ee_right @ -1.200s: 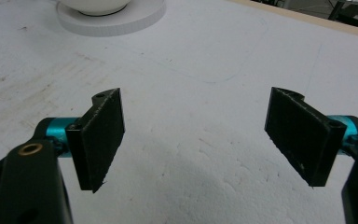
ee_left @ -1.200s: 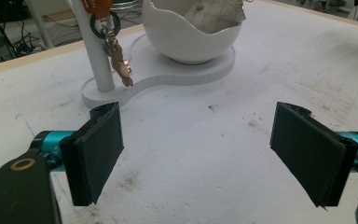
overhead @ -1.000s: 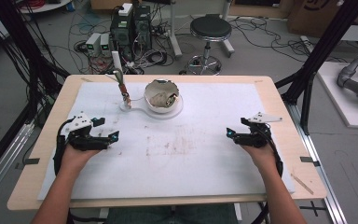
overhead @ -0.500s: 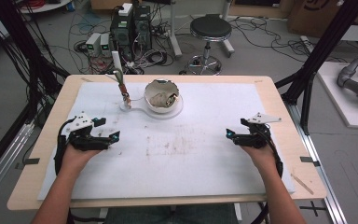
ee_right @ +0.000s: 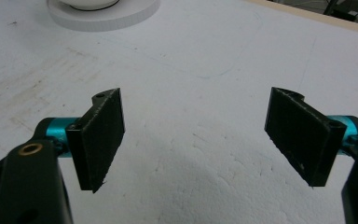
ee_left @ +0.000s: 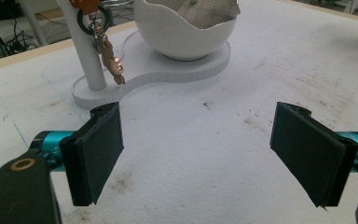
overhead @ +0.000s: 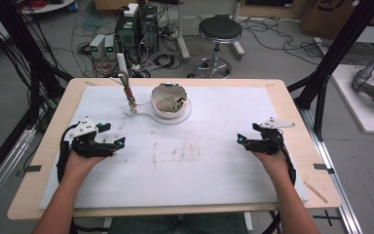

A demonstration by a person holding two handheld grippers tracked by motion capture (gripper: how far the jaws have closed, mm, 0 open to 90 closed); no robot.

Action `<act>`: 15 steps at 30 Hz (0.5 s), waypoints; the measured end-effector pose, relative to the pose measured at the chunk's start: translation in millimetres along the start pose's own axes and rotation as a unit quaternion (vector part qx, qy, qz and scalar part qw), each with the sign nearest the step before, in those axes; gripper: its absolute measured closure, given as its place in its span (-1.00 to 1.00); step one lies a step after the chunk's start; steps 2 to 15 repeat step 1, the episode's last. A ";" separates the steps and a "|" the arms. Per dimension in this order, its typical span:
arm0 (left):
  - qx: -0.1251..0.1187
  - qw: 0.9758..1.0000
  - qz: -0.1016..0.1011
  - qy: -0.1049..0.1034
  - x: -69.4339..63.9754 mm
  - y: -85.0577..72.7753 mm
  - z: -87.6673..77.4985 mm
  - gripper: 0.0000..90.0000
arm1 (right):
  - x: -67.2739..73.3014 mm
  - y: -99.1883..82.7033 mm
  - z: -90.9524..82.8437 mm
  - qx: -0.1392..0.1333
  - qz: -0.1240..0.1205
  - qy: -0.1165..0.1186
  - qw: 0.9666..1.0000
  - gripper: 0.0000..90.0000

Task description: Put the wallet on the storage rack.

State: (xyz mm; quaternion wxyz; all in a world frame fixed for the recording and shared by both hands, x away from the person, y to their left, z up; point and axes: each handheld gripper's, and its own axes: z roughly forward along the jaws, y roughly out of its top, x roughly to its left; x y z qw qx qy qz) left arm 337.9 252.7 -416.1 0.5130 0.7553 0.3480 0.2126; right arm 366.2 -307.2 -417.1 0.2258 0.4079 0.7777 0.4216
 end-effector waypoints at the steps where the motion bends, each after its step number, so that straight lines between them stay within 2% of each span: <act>1: 0.002 1.000 0.002 0.000 0.5 0.0 -0.2 -0.62 | -0.5 0.1 -0.4 -0.003 0.001 -0.001 1.000 -0.55; 15: 0.002 1.000 0.002 0.000 0.5 0.0 -0.2 -0.62 | -0.5 0.1 -0.4 -0.003 0.001 -0.001 1.000 -0.55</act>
